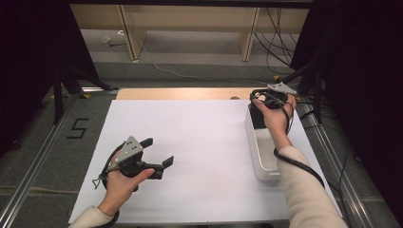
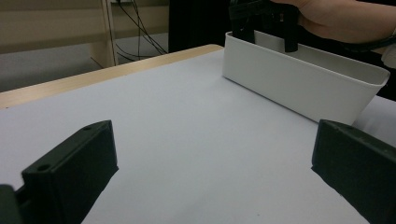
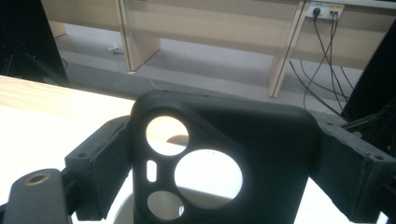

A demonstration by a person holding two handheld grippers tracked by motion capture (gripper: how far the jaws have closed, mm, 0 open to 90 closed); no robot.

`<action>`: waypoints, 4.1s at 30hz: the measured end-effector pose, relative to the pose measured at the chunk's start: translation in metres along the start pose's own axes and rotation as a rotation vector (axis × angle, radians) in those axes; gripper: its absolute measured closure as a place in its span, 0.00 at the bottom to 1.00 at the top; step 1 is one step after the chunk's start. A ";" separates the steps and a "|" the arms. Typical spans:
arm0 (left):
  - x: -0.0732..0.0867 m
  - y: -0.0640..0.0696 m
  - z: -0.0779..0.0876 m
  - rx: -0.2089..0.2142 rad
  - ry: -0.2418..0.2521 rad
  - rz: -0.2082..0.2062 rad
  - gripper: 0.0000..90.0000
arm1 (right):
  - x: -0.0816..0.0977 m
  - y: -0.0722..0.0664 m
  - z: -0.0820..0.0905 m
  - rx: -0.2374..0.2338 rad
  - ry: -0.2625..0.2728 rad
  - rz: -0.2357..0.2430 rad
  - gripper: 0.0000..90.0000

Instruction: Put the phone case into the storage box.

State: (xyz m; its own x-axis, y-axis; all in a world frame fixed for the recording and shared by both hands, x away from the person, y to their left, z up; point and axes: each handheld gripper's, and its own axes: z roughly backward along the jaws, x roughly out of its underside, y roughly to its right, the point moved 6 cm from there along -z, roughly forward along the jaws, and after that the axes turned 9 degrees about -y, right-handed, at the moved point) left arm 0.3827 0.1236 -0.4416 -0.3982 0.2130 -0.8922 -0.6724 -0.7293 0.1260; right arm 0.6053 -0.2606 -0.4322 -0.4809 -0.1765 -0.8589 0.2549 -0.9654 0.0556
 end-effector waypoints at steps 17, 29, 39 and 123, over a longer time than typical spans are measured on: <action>0.000 -0.001 0.000 -0.002 0.002 -0.001 0.00 | 0.000 0.001 -0.009 0.014 -0.017 -0.009 0.14; 0.000 -0.001 0.000 -0.002 0.004 0.003 0.00 | 0.006 0.003 -0.016 0.007 -0.044 -0.020 0.10; 0.000 -0.001 0.000 -0.002 0.004 0.003 0.00 | 0.007 0.003 -0.018 0.006 -0.050 -0.014 0.01; 0.000 0.000 -0.001 -0.011 -0.002 0.003 0.00 | 0.008 -0.043 0.082 -0.198 0.061 0.024 0.09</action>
State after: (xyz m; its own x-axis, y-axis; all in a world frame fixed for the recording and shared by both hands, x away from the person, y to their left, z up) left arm 0.3835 0.1233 -0.4422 -0.4018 0.2122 -0.8908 -0.6641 -0.7373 0.1239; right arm 0.5217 -0.2359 -0.3998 -0.4224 -0.1811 -0.8882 0.4285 -0.9033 -0.0196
